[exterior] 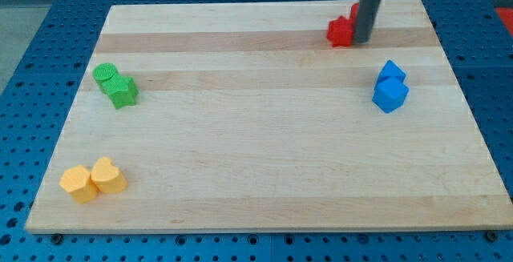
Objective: Push the red circle towards right to the red star
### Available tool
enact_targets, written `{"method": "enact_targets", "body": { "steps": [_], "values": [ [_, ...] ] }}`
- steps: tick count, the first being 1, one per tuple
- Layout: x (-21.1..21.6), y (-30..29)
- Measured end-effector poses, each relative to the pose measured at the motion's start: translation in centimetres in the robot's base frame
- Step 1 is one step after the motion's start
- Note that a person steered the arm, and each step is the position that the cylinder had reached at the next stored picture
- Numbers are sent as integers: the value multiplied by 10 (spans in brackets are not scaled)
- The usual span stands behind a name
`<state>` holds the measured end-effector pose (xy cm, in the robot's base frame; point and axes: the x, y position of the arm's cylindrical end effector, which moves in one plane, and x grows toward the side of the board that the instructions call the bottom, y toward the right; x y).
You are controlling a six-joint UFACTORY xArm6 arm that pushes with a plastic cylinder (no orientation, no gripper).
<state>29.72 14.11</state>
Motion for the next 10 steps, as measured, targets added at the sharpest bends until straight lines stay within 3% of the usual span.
{"method": "enact_targets", "body": {
  "steps": [2,6,8,10],
  "values": [
    [0,-87],
    [-17,81],
    [-63,83],
    [-43,47]
  ]
}}
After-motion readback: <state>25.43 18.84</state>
